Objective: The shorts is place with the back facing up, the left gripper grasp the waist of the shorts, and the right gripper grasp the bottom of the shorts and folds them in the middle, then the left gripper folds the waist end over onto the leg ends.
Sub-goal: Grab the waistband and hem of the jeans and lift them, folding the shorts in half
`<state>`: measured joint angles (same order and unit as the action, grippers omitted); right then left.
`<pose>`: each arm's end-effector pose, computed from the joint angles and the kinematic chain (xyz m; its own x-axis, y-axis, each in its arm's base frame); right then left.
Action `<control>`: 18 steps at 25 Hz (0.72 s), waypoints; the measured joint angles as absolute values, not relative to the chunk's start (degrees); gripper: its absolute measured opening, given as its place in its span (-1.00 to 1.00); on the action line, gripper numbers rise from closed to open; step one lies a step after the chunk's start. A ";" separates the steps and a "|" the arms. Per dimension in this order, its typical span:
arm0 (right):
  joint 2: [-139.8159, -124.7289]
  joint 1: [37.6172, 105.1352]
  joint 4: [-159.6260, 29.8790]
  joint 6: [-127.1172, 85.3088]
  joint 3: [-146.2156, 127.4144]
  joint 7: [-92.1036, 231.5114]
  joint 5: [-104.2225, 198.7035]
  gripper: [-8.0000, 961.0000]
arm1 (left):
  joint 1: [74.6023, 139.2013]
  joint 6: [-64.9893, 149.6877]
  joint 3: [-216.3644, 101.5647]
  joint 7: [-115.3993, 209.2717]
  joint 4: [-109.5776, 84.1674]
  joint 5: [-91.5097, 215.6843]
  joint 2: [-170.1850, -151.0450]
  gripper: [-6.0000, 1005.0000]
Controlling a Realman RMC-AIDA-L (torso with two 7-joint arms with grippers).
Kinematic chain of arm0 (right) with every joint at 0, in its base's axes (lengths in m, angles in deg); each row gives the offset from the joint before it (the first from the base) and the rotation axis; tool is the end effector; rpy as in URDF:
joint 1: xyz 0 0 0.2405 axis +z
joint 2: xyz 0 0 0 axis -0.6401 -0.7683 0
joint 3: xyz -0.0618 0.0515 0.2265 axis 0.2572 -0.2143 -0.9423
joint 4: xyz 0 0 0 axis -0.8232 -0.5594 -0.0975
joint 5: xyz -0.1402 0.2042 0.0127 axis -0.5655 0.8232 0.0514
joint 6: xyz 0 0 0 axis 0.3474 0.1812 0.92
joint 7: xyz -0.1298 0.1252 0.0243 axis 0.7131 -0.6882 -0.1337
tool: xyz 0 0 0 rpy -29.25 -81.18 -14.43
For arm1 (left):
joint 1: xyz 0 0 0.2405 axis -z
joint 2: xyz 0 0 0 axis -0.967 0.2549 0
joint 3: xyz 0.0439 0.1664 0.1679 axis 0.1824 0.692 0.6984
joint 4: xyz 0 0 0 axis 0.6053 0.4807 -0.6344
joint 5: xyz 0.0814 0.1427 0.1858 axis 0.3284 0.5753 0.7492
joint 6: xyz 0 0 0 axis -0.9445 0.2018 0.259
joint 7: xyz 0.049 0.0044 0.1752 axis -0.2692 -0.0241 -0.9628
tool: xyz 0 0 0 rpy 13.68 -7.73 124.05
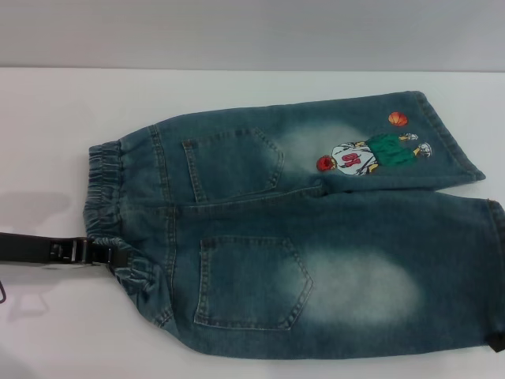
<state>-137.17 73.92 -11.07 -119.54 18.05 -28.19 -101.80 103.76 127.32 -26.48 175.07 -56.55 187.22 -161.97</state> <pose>0.3217 0.3183 0.0431 0.7233 -0.6465 0.2424 -0.6370 -0.7603 -0.1270 -0.3226 0.3413 0.0087 0.2781 0.9302 0.2394 0.9590 -0.2832 -0.0136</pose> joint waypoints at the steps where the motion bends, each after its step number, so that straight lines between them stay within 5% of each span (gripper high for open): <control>1: -137.17 73.92 -11.07 -119.54 18.05 -28.19 -101.80 0.30 | 103.77 127.32 -26.49 175.07 -56.55 187.22 -161.97 -0.90; 12: -137.57 72.74 -6.75 -119.29 17.53 -27.06 -100.03 -0.56 | 103.52 127.10 -26.49 175.11 -56.55 187.20 -161.89 -0.90; 18: -137.48 71.97 -6.00 -119.47 16.86 -25.35 -98.64 -0.88 | 103.52 127.12 -26.66 175.11 -56.55 187.04 -161.76 -0.90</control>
